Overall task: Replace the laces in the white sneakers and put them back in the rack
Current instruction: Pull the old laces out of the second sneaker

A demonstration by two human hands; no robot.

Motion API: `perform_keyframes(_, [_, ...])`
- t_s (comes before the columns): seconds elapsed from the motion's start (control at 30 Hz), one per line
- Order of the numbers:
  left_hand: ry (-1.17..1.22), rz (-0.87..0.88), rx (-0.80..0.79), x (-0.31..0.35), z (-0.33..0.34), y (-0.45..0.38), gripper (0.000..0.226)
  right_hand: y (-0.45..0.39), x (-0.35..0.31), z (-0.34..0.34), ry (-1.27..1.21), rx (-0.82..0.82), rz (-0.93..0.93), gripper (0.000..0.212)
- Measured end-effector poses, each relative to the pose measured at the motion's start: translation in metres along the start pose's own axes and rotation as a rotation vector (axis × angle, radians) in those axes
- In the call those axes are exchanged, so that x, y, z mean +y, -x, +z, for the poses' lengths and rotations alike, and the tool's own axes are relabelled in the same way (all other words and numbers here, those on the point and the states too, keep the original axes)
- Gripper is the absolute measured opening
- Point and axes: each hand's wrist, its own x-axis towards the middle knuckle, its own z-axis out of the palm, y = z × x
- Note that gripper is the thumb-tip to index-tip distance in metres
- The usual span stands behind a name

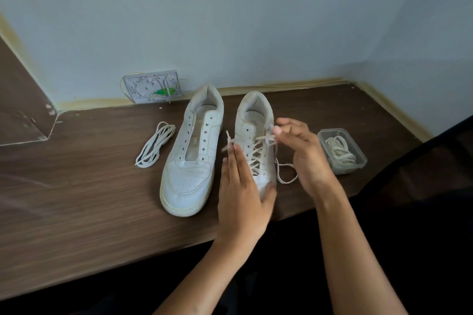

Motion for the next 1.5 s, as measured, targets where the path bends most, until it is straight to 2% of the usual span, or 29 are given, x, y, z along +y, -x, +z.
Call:
perform_keyframes(0.1, [0.008,-0.012,0.002,0.0,0.0,-0.001,0.098,0.001,-0.001,0.001,-0.07,0.221,-0.111,0.015])
perform_keyframes(0.17, [-0.019,-0.025,0.023,0.0,0.0,-0.001,0.1,0.001,0.001,0.0,0.16,0.362,-0.243,0.013])
perform_keyframes(0.23, [-0.027,-0.039,0.029,-0.001,0.001,-0.001,0.1,0.002,0.004,0.002,0.483,0.349,-0.346,0.013])
perform_keyframes(0.33, [-0.017,-0.036,0.01,-0.001,0.0,-0.002,0.099,0.003,0.007,0.013,0.854,0.227,-0.433,0.025])
perform_keyframes(0.43, [-0.017,-0.033,0.025,0.001,-0.001,-0.002,0.1,0.001,0.016,0.023,1.023,0.208,-0.5,0.014])
perform_keyframes(0.53, [-0.003,-0.035,0.017,0.001,-0.002,-0.002,0.1,0.0,0.018,0.023,0.977,0.253,-0.543,0.002])
perform_keyframes(0.7, [-0.01,-0.028,0.012,-0.002,-0.002,-0.001,0.1,0.0,0.015,0.001,0.716,0.516,-0.52,0.011])
perform_keyframes(0.77, [0.01,-0.011,-0.002,-0.001,-0.002,-0.002,0.101,0.0,0.014,-0.005,0.654,0.564,-0.483,0.008])
perform_keyframes(0.83, [0.023,-0.002,0.001,-0.001,-0.002,-0.002,0.101,0.002,0.011,-0.006,0.703,0.547,-0.526,0.005])
perform_keyframes(0.93, [0.002,-0.025,0.009,0.0,-0.002,-0.002,0.099,0.008,0.006,0.007,0.912,0.361,-0.575,0.024])
perform_keyframes(1.0, [-0.008,-0.037,0.024,0.0,-0.002,-0.002,0.098,0.007,0.012,0.019,1.044,0.301,-0.553,0.028])
perform_keyframes(1.17, [0.0,-0.016,0.014,0.0,-0.004,-0.003,0.098,0.002,0.023,0.027,1.072,0.361,-0.598,0.008])
perform_keyframes(1.23, [0.0,-0.026,0.01,0.001,-0.004,-0.002,0.098,-0.001,0.023,0.02,0.993,0.437,-0.567,0.008])
perform_keyframes(1.37, [0.01,-0.016,-0.005,0.0,-0.003,-0.002,0.098,-0.002,0.017,0.003,0.478,0.767,-0.432,0.007])
perform_keyframes(1.43, [0.027,-0.005,-0.001,0.0,-0.004,-0.002,0.099,0.0,0.015,0.006,0.555,0.798,-0.419,0.005])
perform_keyframes(1.5, [0.029,-0.015,0.002,0.0,-0.004,-0.003,0.099,0.003,0.013,0.014,0.785,0.708,-0.466,0.015])
